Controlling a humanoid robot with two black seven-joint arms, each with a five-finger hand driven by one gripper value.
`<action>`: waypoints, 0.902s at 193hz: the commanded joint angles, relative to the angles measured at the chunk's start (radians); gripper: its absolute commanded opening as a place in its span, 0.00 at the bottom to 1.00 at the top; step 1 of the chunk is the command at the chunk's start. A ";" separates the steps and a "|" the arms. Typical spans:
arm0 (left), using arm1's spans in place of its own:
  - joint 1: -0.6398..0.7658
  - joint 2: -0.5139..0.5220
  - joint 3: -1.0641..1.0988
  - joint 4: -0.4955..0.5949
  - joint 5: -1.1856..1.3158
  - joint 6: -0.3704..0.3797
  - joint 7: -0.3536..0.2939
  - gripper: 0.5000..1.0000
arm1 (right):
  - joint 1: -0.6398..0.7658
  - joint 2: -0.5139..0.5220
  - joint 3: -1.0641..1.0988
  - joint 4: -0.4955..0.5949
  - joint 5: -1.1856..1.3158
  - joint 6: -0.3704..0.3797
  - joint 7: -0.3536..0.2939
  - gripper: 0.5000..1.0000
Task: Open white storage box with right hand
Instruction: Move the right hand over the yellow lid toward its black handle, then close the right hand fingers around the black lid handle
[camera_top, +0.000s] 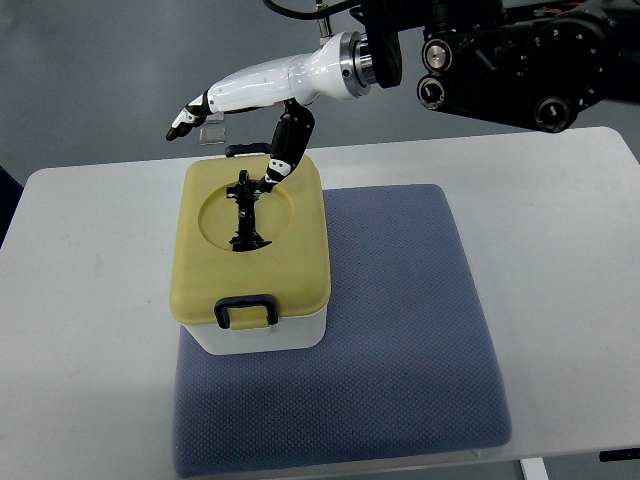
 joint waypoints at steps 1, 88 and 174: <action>0.000 0.000 0.000 0.000 0.000 0.000 0.000 1.00 | 0.010 0.043 -0.048 -0.015 -0.063 -0.052 -0.002 0.78; 0.000 0.000 0.000 0.000 0.000 0.000 0.000 1.00 | 0.008 0.072 -0.096 -0.026 -0.235 -0.147 0.045 0.79; 0.000 0.000 0.000 0.000 0.000 0.000 0.000 1.00 | -0.004 0.093 -0.116 -0.028 -0.367 -0.149 0.058 0.58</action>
